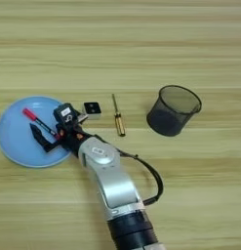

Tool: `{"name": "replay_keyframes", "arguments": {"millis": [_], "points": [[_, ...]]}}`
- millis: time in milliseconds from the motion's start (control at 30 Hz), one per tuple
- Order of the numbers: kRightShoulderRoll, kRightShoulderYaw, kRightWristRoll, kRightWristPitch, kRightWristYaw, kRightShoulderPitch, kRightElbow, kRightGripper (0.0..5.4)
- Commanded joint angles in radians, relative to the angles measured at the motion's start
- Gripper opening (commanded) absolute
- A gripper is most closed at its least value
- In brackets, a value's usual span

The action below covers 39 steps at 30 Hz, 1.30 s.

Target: Move the objects on the table

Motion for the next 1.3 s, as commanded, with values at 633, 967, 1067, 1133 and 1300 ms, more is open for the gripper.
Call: {"name": "replay_keyframes", "arguments": {"millis": [633,967,1067,1133,1300], "points": [[0.027,-0.015,0.008,0.024,0.0,-0.087,0.087,4.23],[0.029,-0.02,0.007,0.021,0.001,-0.085,0.087,3.0],[0.029,-0.02,0.006,0.02,0.002,-0.085,0.087,2.74],[0.029,-0.021,0.007,0.02,0.002,-0.085,0.087,2.52],[0.031,-0.023,0.009,0.018,0.004,-0.083,0.087,2.03]]}}
